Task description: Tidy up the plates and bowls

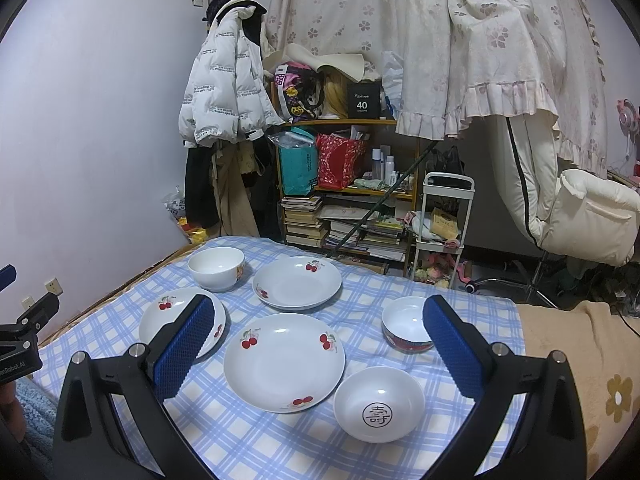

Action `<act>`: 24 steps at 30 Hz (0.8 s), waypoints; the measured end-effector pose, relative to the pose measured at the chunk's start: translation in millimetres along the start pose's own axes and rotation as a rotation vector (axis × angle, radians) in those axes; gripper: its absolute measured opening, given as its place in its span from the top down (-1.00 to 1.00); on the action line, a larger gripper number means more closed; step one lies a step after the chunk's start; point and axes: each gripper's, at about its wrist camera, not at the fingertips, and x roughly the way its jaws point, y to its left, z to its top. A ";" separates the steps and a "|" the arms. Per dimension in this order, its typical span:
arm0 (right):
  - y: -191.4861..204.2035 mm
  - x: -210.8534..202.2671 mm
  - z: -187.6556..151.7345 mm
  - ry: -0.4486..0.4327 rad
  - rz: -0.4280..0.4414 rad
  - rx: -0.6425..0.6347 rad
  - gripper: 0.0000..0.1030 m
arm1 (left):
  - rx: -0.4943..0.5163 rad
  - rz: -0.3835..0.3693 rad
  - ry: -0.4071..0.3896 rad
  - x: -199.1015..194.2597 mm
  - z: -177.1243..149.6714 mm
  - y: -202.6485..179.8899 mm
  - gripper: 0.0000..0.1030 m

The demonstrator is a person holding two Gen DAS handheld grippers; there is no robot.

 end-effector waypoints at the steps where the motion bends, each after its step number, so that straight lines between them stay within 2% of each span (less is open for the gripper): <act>1: -0.1 0.1 0.0 0.000 0.001 -0.001 -1.00 | 0.001 0.000 0.000 0.0 0.1 -0.1 -0.99; 24: -0.3 -0.2 -0.1 0.000 -0.001 0.002 -1.00 | 0.003 0.002 0.001 0.0 -0.2 -0.5 -0.99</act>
